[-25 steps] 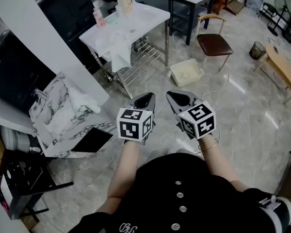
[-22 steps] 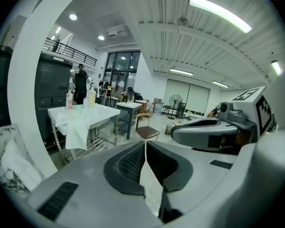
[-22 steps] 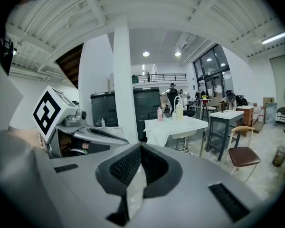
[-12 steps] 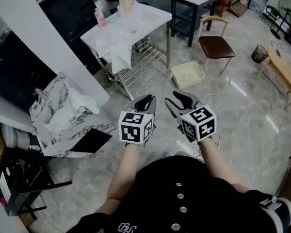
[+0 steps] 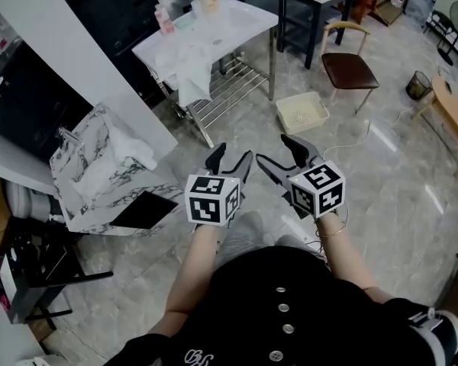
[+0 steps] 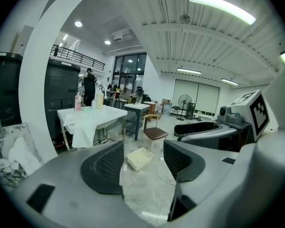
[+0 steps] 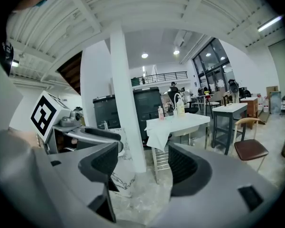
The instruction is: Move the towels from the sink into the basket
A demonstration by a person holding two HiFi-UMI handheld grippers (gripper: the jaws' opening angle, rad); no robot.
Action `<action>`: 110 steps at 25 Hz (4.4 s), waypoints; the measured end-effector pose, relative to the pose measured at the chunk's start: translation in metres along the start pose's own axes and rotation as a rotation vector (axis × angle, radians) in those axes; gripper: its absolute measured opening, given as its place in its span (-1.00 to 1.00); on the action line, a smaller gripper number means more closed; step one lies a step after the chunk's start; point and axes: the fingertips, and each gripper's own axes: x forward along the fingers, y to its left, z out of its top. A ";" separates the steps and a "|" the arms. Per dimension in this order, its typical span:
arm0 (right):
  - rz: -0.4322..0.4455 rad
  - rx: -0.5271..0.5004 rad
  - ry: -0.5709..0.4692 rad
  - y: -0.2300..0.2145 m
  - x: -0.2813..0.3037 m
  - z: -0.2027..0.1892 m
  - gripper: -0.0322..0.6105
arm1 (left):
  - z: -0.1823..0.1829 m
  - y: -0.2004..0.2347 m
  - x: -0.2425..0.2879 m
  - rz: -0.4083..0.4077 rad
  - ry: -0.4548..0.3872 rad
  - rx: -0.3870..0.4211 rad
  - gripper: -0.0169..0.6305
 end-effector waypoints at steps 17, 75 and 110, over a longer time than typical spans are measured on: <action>-0.055 0.065 0.023 -0.038 0.036 -0.008 -0.02 | -0.002 0.041 0.041 0.006 0.019 -0.055 -0.20; -0.105 0.036 0.077 -0.195 0.336 0.104 0.00 | 0.127 0.293 0.248 -0.054 0.049 -0.014 -0.20; 0.189 -0.079 0.050 -0.308 0.442 0.171 0.00 | 0.184 0.359 0.368 0.191 0.025 -0.124 -0.20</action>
